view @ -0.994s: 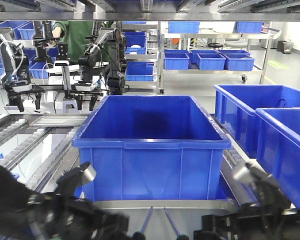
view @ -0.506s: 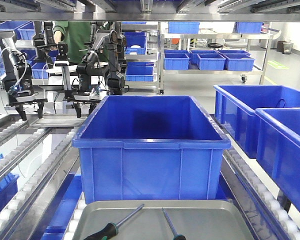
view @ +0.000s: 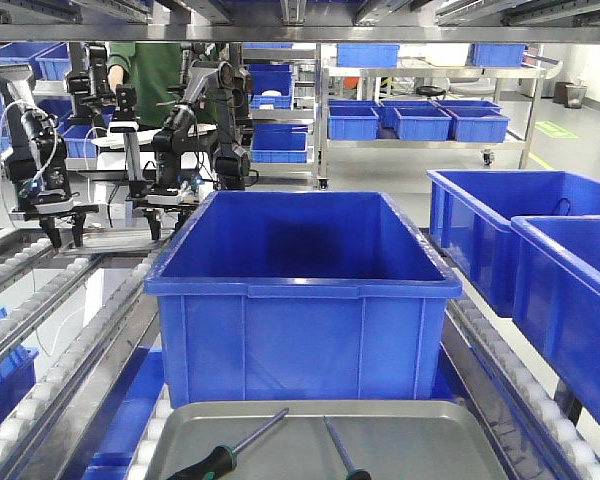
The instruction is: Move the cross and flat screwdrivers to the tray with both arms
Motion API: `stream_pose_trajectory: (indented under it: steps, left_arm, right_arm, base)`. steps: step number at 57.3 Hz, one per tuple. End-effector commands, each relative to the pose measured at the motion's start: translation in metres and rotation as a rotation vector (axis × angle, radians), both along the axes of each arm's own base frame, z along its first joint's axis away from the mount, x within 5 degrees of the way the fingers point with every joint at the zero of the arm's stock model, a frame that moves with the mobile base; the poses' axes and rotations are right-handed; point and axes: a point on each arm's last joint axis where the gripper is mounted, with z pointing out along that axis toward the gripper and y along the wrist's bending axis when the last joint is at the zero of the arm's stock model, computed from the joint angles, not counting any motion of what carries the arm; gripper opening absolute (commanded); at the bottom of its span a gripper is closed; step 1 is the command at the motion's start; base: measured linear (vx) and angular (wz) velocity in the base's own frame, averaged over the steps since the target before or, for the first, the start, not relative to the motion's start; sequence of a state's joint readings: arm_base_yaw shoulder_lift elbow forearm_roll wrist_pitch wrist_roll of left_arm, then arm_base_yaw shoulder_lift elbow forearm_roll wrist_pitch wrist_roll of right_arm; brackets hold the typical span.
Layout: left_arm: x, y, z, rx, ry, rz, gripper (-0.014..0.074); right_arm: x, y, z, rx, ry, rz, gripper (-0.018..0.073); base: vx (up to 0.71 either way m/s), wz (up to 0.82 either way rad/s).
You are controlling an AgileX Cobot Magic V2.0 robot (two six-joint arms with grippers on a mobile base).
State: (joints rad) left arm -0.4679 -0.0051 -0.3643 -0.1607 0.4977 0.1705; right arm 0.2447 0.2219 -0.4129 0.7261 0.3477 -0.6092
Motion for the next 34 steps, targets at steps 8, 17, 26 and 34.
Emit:
stream_pose_trajectory:
  steps: [8,17,26,34]
  left_arm:
    - [0.001,0.0,0.014,-0.055,-0.057,0.006,-0.0001]
    - [0.001,0.0,0.014,-0.055,-0.057,0.006,-0.0001]
    - [0.012,0.002,0.001,0.043,-0.208,0.113,-0.0001]
    - [0.027,0.005,-0.046,0.03,-0.162,0.295,-0.0001]
  right_arm:
    - [0.0,-0.003,0.013,0.033,-0.061,-0.035,-0.0009]
    - [0.0,-0.003,0.013,0.033,-0.061,-0.035,-0.0009]
    - [0.0,-0.003,0.013,0.033,-0.061,-0.035,-0.0009]
    - [0.0,-0.003,0.013,0.034,-0.062,-0.035,-0.0009]
  base:
    - [0.0,0.0]
    - [0.0,0.0]
    - [0.0,0.0]
    - [0.0,0.01]
